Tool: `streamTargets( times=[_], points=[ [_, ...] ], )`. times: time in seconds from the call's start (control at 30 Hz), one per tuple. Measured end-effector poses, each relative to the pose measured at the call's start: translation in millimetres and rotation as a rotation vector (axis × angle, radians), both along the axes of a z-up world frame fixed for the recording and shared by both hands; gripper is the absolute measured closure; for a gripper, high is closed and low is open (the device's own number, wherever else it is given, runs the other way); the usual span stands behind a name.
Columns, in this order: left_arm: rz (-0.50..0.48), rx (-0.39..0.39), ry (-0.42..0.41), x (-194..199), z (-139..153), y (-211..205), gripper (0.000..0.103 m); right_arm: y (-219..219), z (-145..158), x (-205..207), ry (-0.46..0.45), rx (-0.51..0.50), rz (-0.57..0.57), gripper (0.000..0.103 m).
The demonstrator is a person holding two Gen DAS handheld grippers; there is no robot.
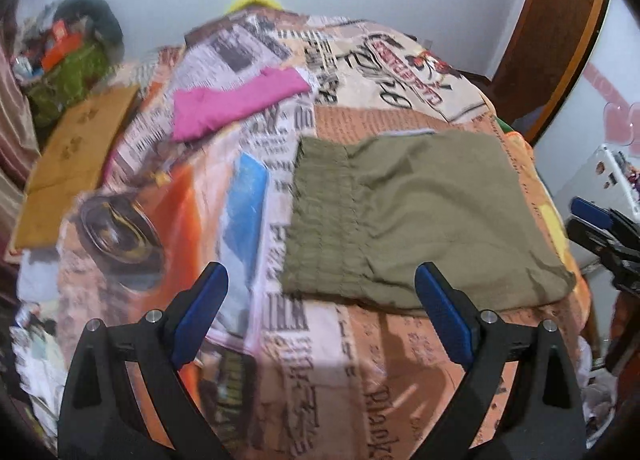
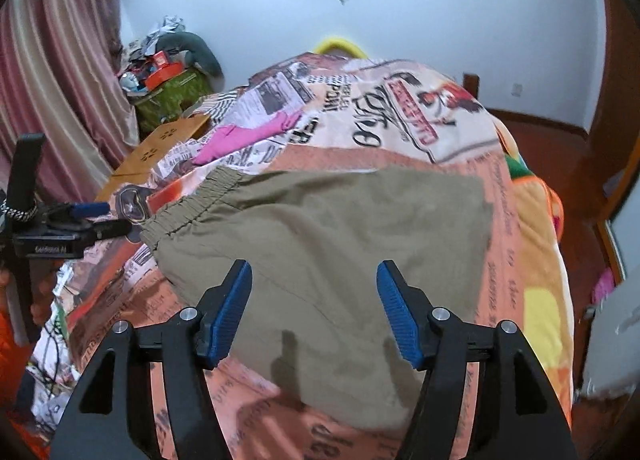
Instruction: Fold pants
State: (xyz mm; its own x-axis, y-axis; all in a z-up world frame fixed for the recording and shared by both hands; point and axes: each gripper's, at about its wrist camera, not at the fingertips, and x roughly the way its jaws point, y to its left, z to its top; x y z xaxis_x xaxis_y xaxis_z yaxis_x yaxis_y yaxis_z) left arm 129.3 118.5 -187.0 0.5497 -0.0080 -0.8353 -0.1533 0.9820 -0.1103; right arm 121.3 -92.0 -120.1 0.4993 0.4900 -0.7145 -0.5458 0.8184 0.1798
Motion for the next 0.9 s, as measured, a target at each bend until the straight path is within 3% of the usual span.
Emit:
streamTargets(
  times=[0.4, 0.57, 0.7, 0.9],
  points=[
    [-0.020, -0.280, 0.096, 5, -45, -12, 0.008, 36, -51, 10, 0.115, -0.080, 0.048, 0.042],
    [-0.010, -0.299, 0.104, 13, -53, -12, 0.008, 36, -68, 11, 0.170, -0.101, 0.057, 0.042],
    [0.013, -0.362, 0.100, 21, -57, -4, 0.008, 34, -69, 11, 0.180, -0.089, 0.066, 0.042],
    [0.073, -0.522, 0.105, 35, -63, 13, 0.008, 35, -71, 11, 0.187, -0.088, 0.072, 0.041]
  ],
)
